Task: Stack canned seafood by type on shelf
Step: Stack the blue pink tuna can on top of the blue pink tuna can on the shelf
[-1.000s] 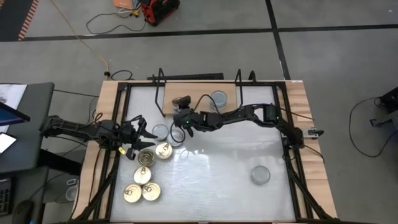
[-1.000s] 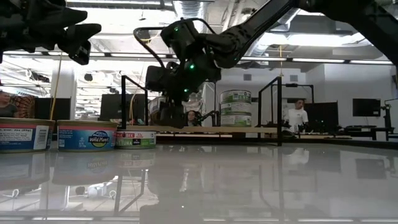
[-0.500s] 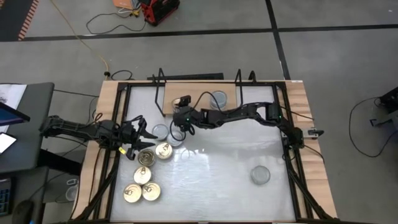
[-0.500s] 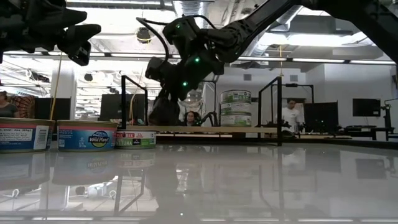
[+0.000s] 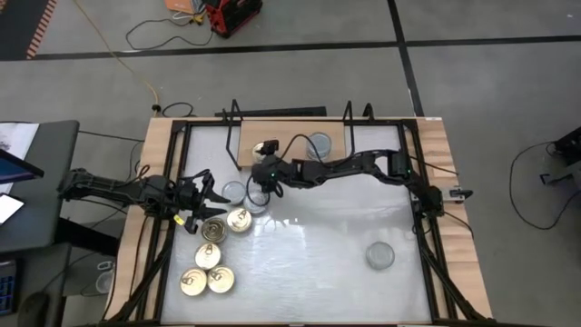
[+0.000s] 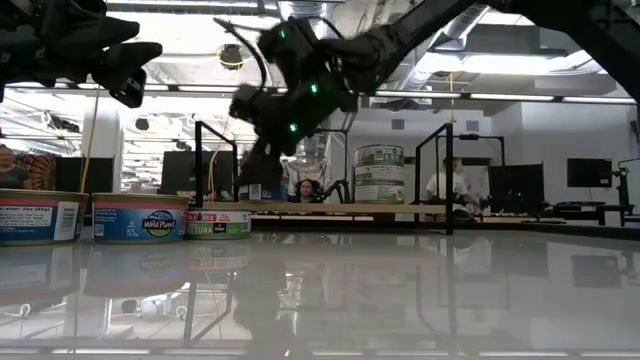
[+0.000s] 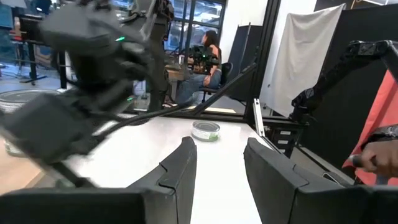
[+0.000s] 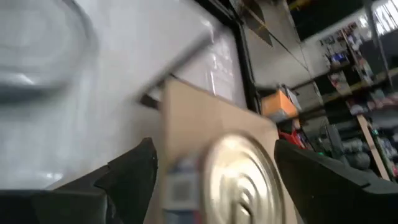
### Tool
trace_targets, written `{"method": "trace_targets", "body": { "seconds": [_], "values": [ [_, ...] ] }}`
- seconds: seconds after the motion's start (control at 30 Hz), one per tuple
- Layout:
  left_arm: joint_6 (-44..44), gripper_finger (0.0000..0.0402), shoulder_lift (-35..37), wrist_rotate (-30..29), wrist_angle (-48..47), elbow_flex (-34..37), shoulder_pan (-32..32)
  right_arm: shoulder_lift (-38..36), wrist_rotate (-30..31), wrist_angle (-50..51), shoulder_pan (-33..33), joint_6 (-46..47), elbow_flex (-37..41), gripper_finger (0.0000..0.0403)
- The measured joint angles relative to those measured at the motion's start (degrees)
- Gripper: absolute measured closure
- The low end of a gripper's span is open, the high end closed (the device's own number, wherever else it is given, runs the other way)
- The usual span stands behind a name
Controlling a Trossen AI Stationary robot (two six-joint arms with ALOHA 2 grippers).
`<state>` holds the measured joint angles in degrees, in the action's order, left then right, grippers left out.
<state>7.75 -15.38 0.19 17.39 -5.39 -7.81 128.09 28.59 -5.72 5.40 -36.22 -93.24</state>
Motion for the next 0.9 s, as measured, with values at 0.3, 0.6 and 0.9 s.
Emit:
{"method": "trace_targets", "body": {
  "seconds": [0.3, 0.6, 0.9],
  "values": [
    [0.0, 0.0276, 0.0, -0.6, -3.4, 0.0, 0.0, -9.7, -0.5, 23.1, -6.8, 15.4, -2.6, 0.0051],
    [4.5, 0.0276, 0.0, -0.5, -4.0, 0.0, 0.0, -15.6, -18.2, 30.6, -12.0, 34.8, 4.2, 0.0071],
    [5.4, 0.0276, -5.9, -4.6, -3.5, -2.0, -3.3, -18.0, -12.9, 29.4, -16.8, 39.9, 13.5, 0.0102]
  ]
}}
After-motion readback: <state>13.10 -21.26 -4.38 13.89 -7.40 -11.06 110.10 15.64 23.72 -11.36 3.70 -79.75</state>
